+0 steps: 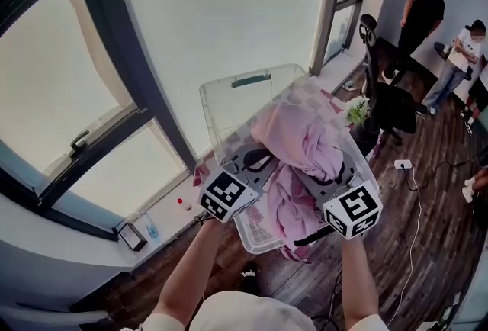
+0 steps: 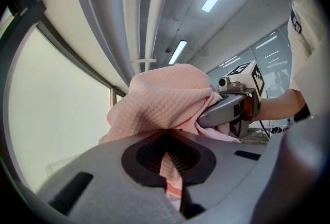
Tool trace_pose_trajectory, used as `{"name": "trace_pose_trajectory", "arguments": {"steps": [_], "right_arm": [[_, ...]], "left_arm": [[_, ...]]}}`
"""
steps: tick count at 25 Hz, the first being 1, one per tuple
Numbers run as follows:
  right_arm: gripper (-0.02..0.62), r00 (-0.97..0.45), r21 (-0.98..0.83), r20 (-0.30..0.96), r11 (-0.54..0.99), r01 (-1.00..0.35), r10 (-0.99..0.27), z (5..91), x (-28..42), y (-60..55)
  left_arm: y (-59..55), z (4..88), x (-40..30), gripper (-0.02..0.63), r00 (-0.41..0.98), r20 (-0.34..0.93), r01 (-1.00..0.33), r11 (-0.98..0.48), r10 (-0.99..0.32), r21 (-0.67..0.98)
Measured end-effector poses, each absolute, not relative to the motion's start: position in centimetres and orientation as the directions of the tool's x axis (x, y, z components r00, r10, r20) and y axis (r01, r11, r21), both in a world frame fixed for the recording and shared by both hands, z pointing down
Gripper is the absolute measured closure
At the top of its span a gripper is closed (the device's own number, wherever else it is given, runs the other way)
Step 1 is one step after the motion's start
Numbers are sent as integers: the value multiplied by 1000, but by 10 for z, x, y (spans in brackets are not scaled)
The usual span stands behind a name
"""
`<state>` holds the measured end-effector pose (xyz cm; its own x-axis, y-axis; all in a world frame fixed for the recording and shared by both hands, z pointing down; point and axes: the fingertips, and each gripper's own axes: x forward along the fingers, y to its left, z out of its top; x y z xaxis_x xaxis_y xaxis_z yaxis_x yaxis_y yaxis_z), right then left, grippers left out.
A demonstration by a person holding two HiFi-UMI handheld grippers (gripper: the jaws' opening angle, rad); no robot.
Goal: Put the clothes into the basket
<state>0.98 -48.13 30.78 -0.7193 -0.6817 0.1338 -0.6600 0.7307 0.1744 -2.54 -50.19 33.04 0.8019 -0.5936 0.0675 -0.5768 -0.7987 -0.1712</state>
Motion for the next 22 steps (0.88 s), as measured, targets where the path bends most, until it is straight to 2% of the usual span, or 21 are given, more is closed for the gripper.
{"name": "trace_pose_trajectory", "arguments": {"steps": [8, 13, 18, 22], "right_arm": [[351, -673, 127, 192, 698, -704, -714, 370, -3, -549], [351, -631, 32, 283, 664, -747, -723, 415, 12, -586], [351, -566, 6, 379, 614, -789, -732, 448, 33, -617], [351, -528, 15, 492, 613, -790, -692, 489, 32, -631]], "left_arm": [[-576, 385, -34, 592, 805, 163, -549, -821, -570, -156], [-606, 417, -24, 591, 788, 271, -531, -833, -553, -156], [-609, 418, -11, 591, 828, 214, -494, -854, -519, -162], [-610, 429, -10, 591, 847, 157, -493, -861, -509, -127]]}}
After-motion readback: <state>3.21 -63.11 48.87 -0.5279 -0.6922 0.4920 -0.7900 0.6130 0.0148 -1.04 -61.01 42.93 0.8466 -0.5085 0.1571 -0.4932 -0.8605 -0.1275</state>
